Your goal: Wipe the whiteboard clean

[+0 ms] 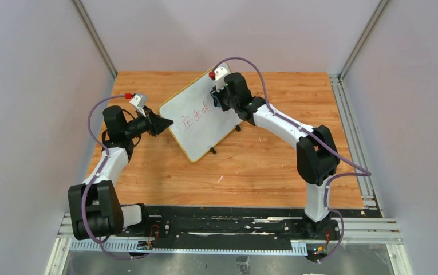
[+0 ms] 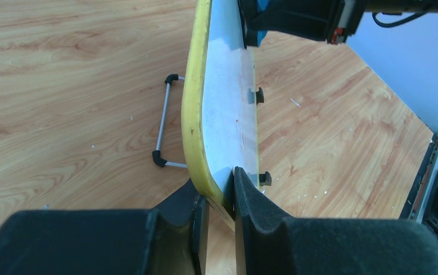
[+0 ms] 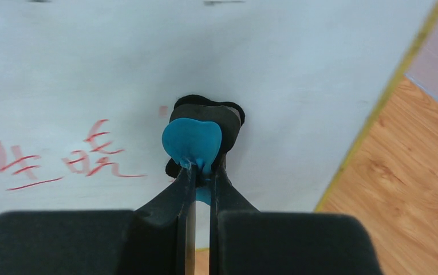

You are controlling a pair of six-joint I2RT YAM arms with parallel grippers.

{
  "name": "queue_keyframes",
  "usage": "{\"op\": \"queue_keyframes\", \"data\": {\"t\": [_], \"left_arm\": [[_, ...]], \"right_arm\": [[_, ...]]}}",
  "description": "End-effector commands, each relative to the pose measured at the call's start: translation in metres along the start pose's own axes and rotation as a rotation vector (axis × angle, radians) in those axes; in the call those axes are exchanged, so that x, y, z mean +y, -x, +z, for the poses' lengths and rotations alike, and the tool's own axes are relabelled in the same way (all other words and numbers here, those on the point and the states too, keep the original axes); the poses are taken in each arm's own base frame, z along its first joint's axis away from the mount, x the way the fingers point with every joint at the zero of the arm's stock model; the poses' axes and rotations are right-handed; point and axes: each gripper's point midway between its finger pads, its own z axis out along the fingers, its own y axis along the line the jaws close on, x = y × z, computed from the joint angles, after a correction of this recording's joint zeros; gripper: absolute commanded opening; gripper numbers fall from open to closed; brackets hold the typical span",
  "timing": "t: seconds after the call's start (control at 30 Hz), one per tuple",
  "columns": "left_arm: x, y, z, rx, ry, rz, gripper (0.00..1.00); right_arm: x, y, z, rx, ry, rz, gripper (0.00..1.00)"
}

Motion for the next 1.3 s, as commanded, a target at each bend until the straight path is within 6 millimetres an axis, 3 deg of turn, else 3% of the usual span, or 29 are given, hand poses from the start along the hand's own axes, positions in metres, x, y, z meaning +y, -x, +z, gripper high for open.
{"op": "queue_keyframes", "data": {"t": [0.0, 0.1, 0.2, 0.33, 0.67, 0.8, 0.97, 1.27], "left_arm": [[0.008, -0.007, -0.001, 0.021, 0.021, 0.111, 0.0], [0.008, -0.007, -0.001, 0.023, 0.021, 0.112, 0.0], [0.007, -0.008, -0.001, 0.023, 0.021, 0.111, 0.0], [0.006, -0.008, -0.002, 0.024, 0.018, 0.112, 0.0], [0.006, -0.009, -0.001, 0.027, 0.016, 0.111, 0.0], [0.007, -0.008, -0.001, 0.027, 0.017, 0.111, 0.0], [0.008, -0.008, -0.001, 0.028, 0.018, 0.11, 0.0], [0.008, -0.008, -0.001, 0.029, 0.02, 0.112, 0.0]], "right_arm": [[0.069, 0.024, -0.016, -0.084, 0.153, -0.029, 0.01], [0.084, 0.03, -0.023, -0.101, 0.186, -0.033, 0.01], [0.079, 0.029, -0.022, -0.097, 0.153, -0.051, 0.01], [0.051, 0.02, -0.011, -0.063, 0.069, -0.085, 0.01], [-0.045, 0.005, 0.007, -0.016, -0.081, -0.019, 0.01], [-0.064, 0.003, 0.01, -0.012, -0.094, -0.001, 0.01], [-0.048, -0.007, 0.015, -0.004, -0.027, 0.03, 0.01], [0.004, 0.01, 0.013, -0.039, 0.066, -0.002, 0.01]]}}
